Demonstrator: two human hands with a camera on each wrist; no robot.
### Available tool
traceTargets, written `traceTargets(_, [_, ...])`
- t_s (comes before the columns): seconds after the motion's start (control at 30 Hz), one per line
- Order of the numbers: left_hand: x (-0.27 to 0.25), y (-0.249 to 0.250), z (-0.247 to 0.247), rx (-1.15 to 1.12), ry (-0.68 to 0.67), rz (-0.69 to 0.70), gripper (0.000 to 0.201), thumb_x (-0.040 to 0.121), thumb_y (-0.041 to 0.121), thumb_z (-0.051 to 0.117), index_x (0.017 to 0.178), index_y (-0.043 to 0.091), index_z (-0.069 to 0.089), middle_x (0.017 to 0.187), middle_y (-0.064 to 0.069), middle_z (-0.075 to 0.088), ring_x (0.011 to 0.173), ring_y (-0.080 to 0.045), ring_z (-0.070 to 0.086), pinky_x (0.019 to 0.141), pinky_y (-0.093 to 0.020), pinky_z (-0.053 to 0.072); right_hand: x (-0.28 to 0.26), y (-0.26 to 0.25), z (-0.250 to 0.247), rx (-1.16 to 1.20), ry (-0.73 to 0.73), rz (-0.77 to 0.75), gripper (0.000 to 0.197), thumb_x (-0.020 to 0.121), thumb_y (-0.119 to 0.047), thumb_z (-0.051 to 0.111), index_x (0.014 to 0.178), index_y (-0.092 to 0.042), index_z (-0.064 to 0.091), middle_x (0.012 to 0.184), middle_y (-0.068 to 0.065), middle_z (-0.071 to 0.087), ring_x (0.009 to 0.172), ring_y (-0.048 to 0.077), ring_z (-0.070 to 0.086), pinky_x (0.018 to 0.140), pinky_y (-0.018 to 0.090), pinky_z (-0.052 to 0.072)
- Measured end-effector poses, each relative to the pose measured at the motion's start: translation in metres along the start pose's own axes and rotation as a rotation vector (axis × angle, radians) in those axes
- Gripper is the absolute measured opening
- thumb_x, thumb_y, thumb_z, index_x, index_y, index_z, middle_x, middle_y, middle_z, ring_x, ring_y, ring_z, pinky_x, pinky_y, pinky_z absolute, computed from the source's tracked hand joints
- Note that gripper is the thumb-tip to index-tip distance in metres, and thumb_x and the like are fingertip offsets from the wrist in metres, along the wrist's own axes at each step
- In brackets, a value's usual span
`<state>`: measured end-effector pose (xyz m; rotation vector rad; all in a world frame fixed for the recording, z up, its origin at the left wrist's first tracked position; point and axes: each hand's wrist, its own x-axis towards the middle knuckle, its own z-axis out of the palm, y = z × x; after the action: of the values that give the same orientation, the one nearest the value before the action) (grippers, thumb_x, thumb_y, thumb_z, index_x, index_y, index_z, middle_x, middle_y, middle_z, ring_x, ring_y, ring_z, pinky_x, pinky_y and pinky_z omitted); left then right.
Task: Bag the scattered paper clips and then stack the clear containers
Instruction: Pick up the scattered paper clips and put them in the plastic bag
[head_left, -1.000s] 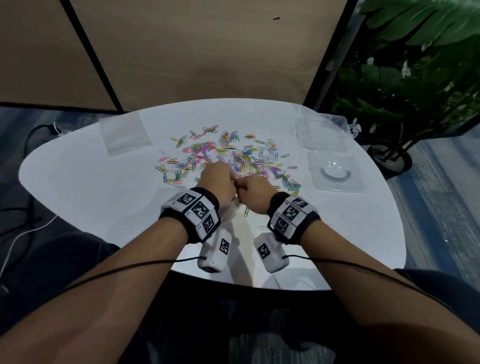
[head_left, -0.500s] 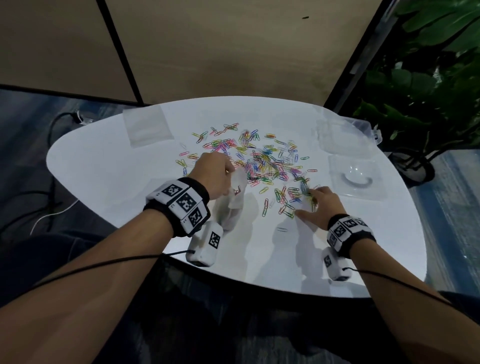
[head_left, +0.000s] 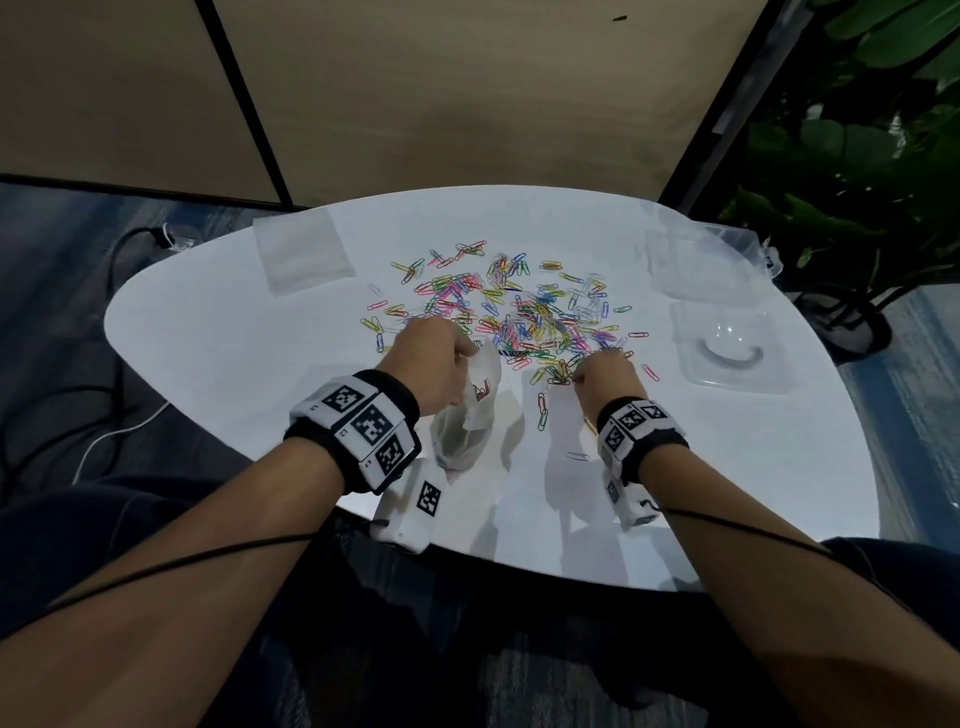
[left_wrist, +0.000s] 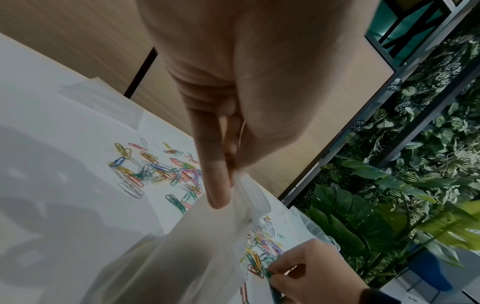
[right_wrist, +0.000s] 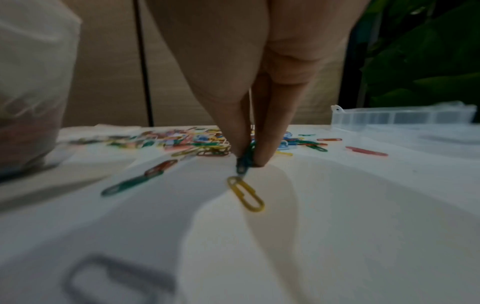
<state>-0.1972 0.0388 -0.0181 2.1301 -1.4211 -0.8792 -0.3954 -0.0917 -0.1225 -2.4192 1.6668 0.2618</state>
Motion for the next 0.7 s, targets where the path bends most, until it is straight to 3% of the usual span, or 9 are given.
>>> traceTargets(0.13, [0.001,0.003,0.002,-0.002,-0.016,-0.021,0.030,0.095,0.003,0.056,0.121,0.003,0.069,0.116,-0.018,0.070,0.094,-0.034,0.074,0.092,-0.042,0.059,0.008,0.022,-0.008,0.257,-0.005,0.216,0.015,0.079,-0.011,0.061,0.069,-0.016,0.072,0.071,0.005,0.065,0.067,0.018,0.060,0.053,0.020,0.046])
traceTargets(0.2, [0.001,0.007,0.004,0.010,-0.015,-0.026,0.031,0.095,0.005,0.056,0.123,0.005,0.069,0.118,-0.016,0.071,0.100,-0.033,0.072,0.095,-0.042,0.057,0.007,0.034,-0.013,0.634,-0.020,0.366,0.004,0.074,-0.017,0.076,0.075,-0.014,0.078,0.076,-0.003,0.073,0.072,0.012,0.068,0.070,0.023,0.057])
traceTargets(0.27, [0.002,0.011,0.006,0.024,-0.013,-0.037,0.031,0.095,0.005,0.056,0.123,0.007,0.069,0.115,-0.015,0.072,0.099,-0.031,0.072,0.096,-0.040,0.057,0.004,0.036,-0.021,1.136,-0.043,0.445,0.020,0.073,-0.015,0.081,0.091,-0.007,0.079,0.085,0.002,0.076,0.085,0.016,0.072,0.081,0.028,0.059])
traceTargets(0.33, [0.004,0.014,0.009,0.023,-0.012,-0.047,0.031,0.095,0.004,0.055,0.123,0.007,0.068,0.114,-0.015,0.073,0.100,-0.030,0.072,0.096,-0.040,0.057,-0.005,0.023,-0.037,1.615,-0.071,0.430,0.027,0.080,-0.003,0.075,0.105,0.006,0.071,0.094,0.013,0.074,0.091,0.022,0.072,0.073,0.024,0.060])
traceTargets(0.4, [0.007,0.017,0.013,0.008,-0.015,-0.054,0.031,0.095,0.002,0.055,0.123,0.006,0.068,0.116,-0.017,0.072,0.104,-0.031,0.071,0.096,-0.040,0.057,-0.017,0.005,-0.057,1.856,-0.155,0.376,0.018,0.086,0.001,0.068,0.103,0.008,0.068,0.097,0.015,0.073,0.087,0.019,0.073,0.066,0.017,0.057])
traceTargets(0.53, [0.011,0.022,0.023,-0.031,-0.019,-0.075,0.030,0.093,0.001,0.058,0.121,0.007,0.069,0.113,-0.017,0.073,0.104,-0.031,0.071,0.096,-0.041,0.057,-0.038,-0.022,-0.075,1.960,-0.291,0.242,0.010,0.091,0.002,0.060,0.099,0.006,0.066,0.089,0.010,0.074,0.079,0.013,0.074,0.067,0.016,0.057])
traceTargets(0.63, [0.012,0.023,0.026,-0.046,-0.012,-0.069,0.026,0.092,0.002,0.059,0.113,0.008,0.073,0.105,-0.015,0.075,0.099,-0.029,0.073,0.094,-0.040,0.058,-0.048,-0.038,-0.068,1.817,-0.283,0.214,0.017,0.089,0.005,0.063,0.105,0.012,0.064,0.094,0.014,0.072,0.083,0.017,0.072,0.071,0.021,0.059])
traceTargets(0.7, [0.013,0.025,0.028,-0.064,0.000,-0.052,0.019,0.092,0.002,0.059,0.101,0.008,0.075,0.096,-0.016,0.076,0.089,-0.030,0.074,0.087,-0.041,0.061,-0.051,-0.047,-0.061,1.705,-0.248,0.205,0.017,0.087,0.009,0.063,0.103,0.013,0.065,0.093,0.020,0.071,0.079,0.022,0.072,0.071,0.023,0.060])
